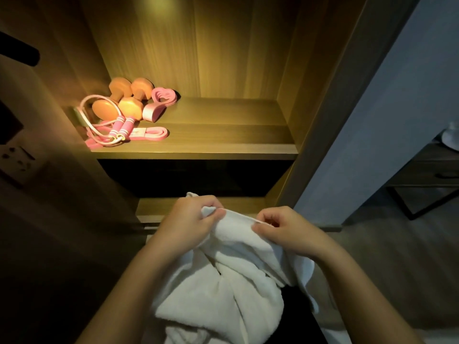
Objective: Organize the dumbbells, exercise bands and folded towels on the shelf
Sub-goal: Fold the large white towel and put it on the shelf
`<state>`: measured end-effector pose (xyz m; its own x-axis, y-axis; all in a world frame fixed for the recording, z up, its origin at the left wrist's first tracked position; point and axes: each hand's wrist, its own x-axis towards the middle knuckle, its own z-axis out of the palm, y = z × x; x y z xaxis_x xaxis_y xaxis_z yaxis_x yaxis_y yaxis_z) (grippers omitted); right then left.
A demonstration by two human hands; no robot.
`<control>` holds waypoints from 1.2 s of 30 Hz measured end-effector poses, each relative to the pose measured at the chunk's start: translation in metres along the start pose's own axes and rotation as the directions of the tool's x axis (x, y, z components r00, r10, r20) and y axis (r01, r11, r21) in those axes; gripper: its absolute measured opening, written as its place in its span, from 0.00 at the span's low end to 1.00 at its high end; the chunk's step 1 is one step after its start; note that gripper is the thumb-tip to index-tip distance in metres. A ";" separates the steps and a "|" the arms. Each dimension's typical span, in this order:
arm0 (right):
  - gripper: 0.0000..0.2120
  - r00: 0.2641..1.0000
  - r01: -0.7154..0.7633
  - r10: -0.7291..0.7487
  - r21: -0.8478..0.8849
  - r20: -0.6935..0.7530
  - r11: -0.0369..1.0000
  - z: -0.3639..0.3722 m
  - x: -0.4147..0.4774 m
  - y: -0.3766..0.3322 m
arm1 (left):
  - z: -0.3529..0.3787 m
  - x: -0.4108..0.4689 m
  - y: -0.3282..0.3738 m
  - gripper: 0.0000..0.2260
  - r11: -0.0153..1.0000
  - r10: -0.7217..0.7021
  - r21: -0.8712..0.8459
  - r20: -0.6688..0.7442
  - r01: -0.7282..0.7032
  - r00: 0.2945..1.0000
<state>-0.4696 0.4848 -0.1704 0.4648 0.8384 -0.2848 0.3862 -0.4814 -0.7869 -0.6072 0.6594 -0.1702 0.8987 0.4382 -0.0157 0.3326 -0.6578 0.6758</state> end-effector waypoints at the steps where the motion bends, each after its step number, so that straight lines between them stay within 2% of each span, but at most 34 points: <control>1: 0.08 1.000 -0.029 0.028 -0.083 -0.014 0.996 0.001 0.000 0.007 | -0.003 -0.002 -0.008 0.08 0.999 -0.028 -0.022 -0.044 0.027 0.999; 5: 0.10 0.989 -0.147 0.142 -0.312 -0.038 0.939 0.006 -0.001 0.028 | -0.014 -0.012 -0.039 0.06 0.979 -0.202 -0.063 -0.119 0.196 0.972; 8: 0.08 0.991 -0.131 0.126 -0.343 -0.038 0.930 0.018 0.001 0.029 | -0.009 -0.016 -0.042 0.04 0.962 -0.254 0.066 -0.149 0.266 0.956; 9: 0.09 0.993 -0.120 0.112 -0.335 -0.044 0.934 0.022 0.002 0.028 | -0.006 -0.016 -0.037 0.03 0.963 -0.235 0.095 -0.169 0.253 0.957; 10: 0.09 0.994 -0.112 0.100 -0.314 -0.053 0.943 0.025 0.004 0.028 | -0.003 -0.016 -0.030 0.06 0.970 -0.188 0.121 -0.182 0.212 0.965; 13: 0.10 0.994 -0.084 0.067 -0.208 -0.087 0.974 0.028 0.004 0.026 | 0.008 -0.016 -0.007 0.17 0.986 -0.008 0.166 -0.085 0.023 0.996; 16: 0.10 0.996 -0.021 0.013 -0.086 -0.089 0.996 0.026 0.003 0.019 | 0.021 -0.008 0.003 0.19 0.980 0.098 0.167 0.055 -0.106 0.994; 18: 0.12 0.997 0.004 -0.009 -0.069 -0.078 0.998 0.024 0.002 0.016 | 0.031 -0.003 0.001 0.15 0.982 0.131 0.121 0.104 -0.144 0.986; 20: 0.10 0.997 0.013 -0.020 -0.085 -0.076 0.996 0.021 0.002 0.017 | 0.040 -0.002 -0.003 0.05 0.993 0.103 0.047 0.108 -0.109 0.989; 21: 0.08 0.997 0.001 -0.008 -0.088 -0.075 0.996 0.021 0.002 0.019 | 0.042 -0.002 -0.005 0.04 0.997 0.076 0.016 0.107 -0.078 0.991; 23: 0.05 0.996 -0.049 0.040 -0.116 -0.075 0.992 0.023 0.003 0.025 | 0.045 -0.005 -0.012 0.08 0.999 0.026 -0.050 0.118 -0.021 0.993; 25: 0.04 0.992 -0.093 0.069 -0.245 -0.104 0.965 0.028 0.006 0.032 | 0.046 -0.010 -0.019 0.09 0.994 -0.017 -0.107 0.157 0.035 0.987; 28: 0.08 0.974 -0.145 0.057 -0.406 -0.221 0.902 0.031 0.009 0.045 | 0.049 -0.016 -0.026 0.09 0.971 -0.095 -0.201 0.174 0.130 0.980; 33: 0.13 0.921 -0.270 0.116 -0.392 -0.373 0.879 0.033 0.005 0.066 | 0.056 -0.021 -0.031 0.10 0.905 -0.244 -0.325 0.129 0.273 0.961; 36: 0.12 0.895 -0.329 0.159 -0.375 -0.416 0.867 0.033 0.002 0.074 | 0.059 -0.020 -0.029 0.11 0.894 -0.275 -0.338 0.101 0.293 0.956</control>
<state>-0.4662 0.4595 -0.2471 0.8091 0.5676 -0.1527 0.4809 -0.7886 -0.3833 -0.6179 0.6338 -0.2327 0.7968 0.5378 -0.2756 0.4643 -0.2529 0.8488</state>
